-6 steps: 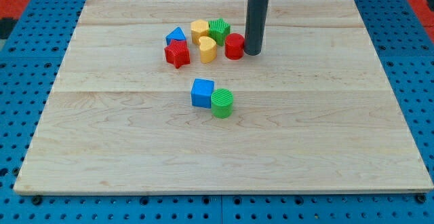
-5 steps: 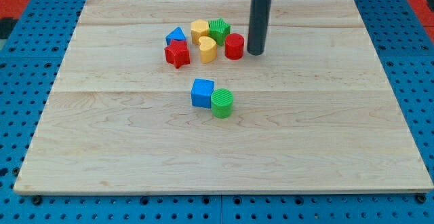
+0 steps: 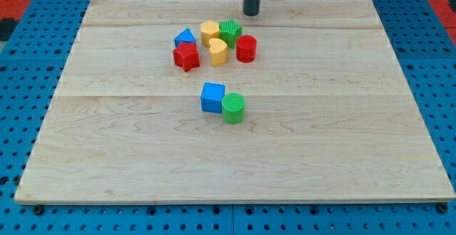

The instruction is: Place your arm on top of the yellow hexagon

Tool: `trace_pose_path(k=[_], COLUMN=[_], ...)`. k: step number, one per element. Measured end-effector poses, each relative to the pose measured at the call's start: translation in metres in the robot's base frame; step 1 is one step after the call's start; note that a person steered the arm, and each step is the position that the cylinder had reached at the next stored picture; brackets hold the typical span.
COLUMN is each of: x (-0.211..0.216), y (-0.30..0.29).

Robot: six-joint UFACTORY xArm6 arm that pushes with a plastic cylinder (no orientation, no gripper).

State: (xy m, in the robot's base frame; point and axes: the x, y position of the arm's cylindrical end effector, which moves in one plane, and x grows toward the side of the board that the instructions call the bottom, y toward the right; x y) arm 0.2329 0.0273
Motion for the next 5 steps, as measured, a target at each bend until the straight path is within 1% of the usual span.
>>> trace_pose_path(k=[1,2,4,5], x=[0.0,0.002,0.03,0.03], y=[-0.035,-0.051,-0.054,-0.051])
